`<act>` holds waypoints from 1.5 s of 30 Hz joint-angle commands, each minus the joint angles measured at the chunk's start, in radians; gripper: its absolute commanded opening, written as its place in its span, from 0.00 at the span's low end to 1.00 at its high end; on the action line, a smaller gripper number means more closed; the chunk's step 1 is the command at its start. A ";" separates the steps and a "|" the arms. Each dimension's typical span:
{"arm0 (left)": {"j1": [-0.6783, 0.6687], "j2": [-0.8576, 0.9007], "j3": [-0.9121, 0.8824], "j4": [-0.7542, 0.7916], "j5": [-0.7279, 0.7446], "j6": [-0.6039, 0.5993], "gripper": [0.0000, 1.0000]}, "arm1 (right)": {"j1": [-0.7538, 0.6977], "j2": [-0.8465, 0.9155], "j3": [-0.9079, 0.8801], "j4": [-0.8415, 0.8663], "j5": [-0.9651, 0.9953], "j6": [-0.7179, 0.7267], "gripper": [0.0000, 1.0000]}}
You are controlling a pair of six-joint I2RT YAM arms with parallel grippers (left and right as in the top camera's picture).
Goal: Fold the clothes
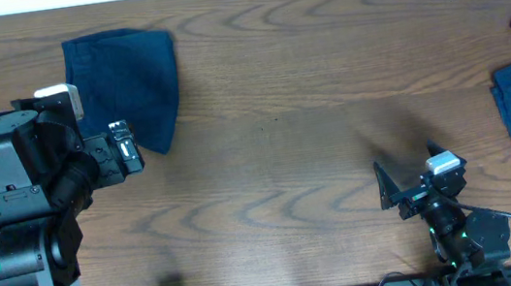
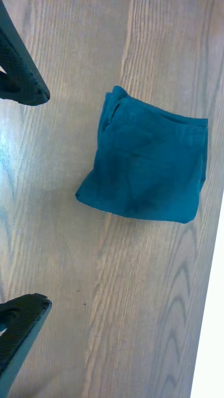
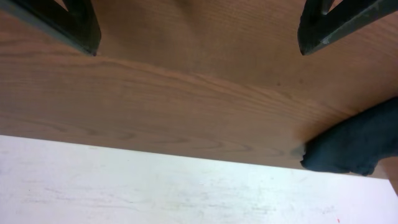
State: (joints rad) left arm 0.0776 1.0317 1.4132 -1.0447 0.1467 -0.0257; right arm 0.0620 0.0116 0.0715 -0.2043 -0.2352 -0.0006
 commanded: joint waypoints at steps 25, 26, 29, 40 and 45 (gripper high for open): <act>0.004 -0.615 -0.779 0.599 0.002 -0.013 0.98 | -0.002 -0.006 -0.007 0.003 -0.008 0.014 0.99; 0.004 -0.655 -0.809 0.602 0.002 -0.013 0.98 | -0.002 -0.006 -0.007 0.003 -0.008 0.014 0.99; 0.004 -0.781 -0.895 0.608 0.001 -0.013 0.98 | -0.002 -0.006 -0.007 0.003 -0.008 0.014 0.99; -0.006 -1.026 -1.174 0.755 -0.001 -0.017 0.98 | -0.002 -0.006 -0.007 0.003 -0.008 0.014 0.99; -0.014 -1.030 -1.248 0.830 -0.006 -0.016 0.98 | -0.002 -0.006 -0.007 0.003 -0.008 0.014 0.99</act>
State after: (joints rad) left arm 0.0715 0.0139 0.1947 -0.2470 0.1467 -0.0296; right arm 0.0620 0.0116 0.0689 -0.2039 -0.2356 -0.0006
